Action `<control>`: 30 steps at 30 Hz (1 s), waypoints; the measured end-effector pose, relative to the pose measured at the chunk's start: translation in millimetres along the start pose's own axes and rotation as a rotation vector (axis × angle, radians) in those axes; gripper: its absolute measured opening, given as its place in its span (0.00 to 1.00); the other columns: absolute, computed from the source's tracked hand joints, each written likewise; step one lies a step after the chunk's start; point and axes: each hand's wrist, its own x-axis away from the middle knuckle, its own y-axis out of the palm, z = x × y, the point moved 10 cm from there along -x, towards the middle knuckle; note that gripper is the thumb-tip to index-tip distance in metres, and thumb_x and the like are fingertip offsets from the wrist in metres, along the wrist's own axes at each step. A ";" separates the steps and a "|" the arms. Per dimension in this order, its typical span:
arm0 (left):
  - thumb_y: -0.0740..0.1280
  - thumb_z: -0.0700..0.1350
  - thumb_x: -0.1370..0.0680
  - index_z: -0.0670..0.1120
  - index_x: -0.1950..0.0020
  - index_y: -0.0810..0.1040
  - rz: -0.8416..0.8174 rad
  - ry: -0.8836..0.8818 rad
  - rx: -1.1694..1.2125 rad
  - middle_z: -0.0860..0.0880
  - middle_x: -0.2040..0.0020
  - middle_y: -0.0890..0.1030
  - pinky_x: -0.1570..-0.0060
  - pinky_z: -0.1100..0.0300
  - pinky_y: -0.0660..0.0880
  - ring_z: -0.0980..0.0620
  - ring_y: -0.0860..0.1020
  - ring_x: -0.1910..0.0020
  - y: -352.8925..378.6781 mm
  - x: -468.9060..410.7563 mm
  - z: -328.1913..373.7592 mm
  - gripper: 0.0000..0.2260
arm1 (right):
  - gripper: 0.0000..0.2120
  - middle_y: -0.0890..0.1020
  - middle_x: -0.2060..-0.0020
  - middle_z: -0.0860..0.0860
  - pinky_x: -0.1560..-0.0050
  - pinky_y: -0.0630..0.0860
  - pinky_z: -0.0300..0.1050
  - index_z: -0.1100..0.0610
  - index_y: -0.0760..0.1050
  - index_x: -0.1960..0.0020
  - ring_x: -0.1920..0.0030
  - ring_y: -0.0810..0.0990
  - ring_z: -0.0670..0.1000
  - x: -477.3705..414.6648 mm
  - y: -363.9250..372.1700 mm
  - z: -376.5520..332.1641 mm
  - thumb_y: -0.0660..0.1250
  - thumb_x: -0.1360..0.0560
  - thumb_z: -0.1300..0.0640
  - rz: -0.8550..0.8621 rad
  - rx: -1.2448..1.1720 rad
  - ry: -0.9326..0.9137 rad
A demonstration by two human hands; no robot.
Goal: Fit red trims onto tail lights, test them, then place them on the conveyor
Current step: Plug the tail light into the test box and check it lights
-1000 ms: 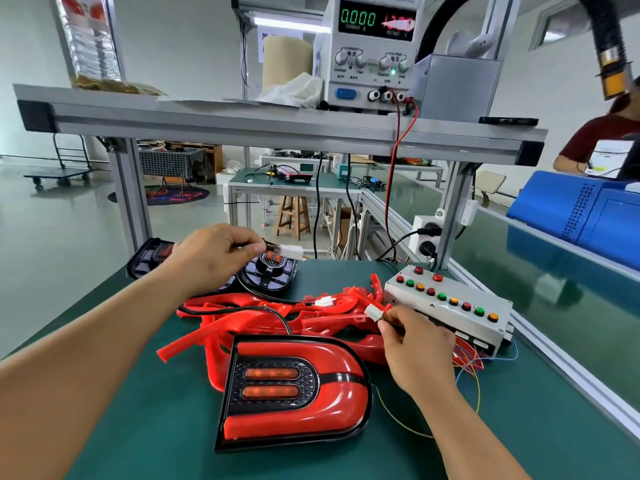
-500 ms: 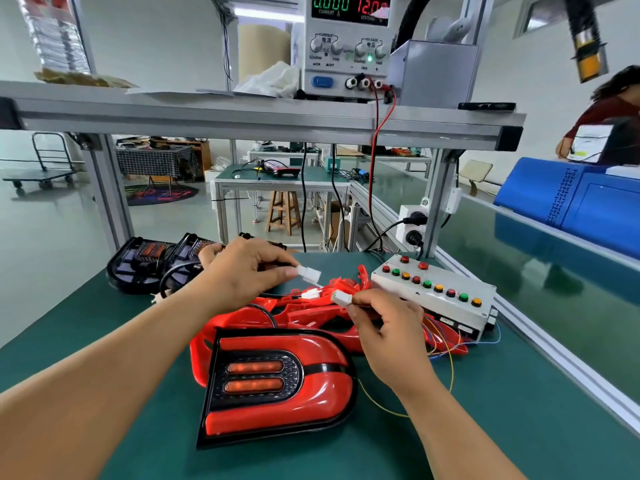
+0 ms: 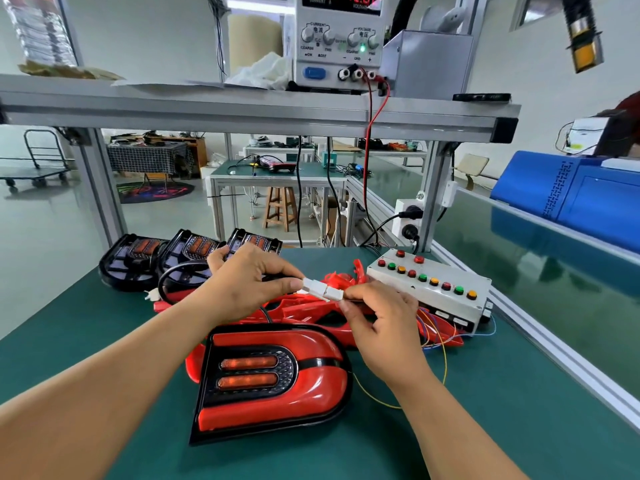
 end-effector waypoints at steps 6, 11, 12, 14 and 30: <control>0.57 0.70 0.33 0.74 0.63 0.75 0.052 0.048 -0.128 0.70 0.57 0.79 0.38 0.56 0.42 0.70 0.66 0.47 -3.1 2.5 7.6 0.08 | 0.03 0.71 0.66 0.33 0.52 0.60 0.44 0.48 0.80 0.56 0.60 0.69 0.36 -0.1 0.5 -0.9 0.67 0.27 0.52 -0.014 0.006 -0.003; 0.53 0.69 0.28 0.68 0.55 0.76 0.074 0.072 -0.286 0.66 0.57 0.79 0.32 0.52 0.37 0.65 0.65 0.47 -3.7 5.6 16.9 0.14 | 0.05 0.72 0.66 0.34 0.53 0.60 0.47 0.49 0.81 0.56 0.58 0.73 0.42 -0.8 2.0 -0.2 0.67 0.26 0.51 -0.056 -0.008 0.014; 0.56 0.66 0.24 0.68 0.54 0.76 0.064 0.069 -0.308 0.65 0.59 0.79 0.32 0.52 0.37 0.64 0.66 0.47 -2.6 5.5 17.6 0.11 | 0.03 0.72 0.65 0.35 0.52 0.61 0.48 0.48 0.81 0.56 0.58 0.73 0.43 -0.7 2.1 0.5 0.68 0.26 0.52 -0.064 -0.013 0.016; 0.57 0.61 0.20 0.67 0.52 0.77 0.025 0.046 -0.320 0.61 0.62 0.78 0.33 0.52 0.38 0.62 0.69 0.47 1.2 3.7 18.4 0.08 | 0.02 0.73 0.65 0.35 0.52 0.61 0.48 0.48 0.81 0.56 0.58 0.73 0.43 -0.4 2.0 0.5 0.69 0.26 0.54 -0.069 -0.017 0.013; 0.74 0.58 0.29 0.66 0.57 0.77 -0.059 0.009 0.015 0.62 0.60 0.82 0.32 0.57 0.46 0.70 0.76 0.53 2.1 -1.9 30.7 0.06 | 0.05 0.74 0.64 0.35 0.49 0.61 0.47 0.47 0.82 0.54 0.55 0.74 0.45 -0.2 -1.4 -1.4 0.67 0.25 0.50 -0.047 -0.043 0.042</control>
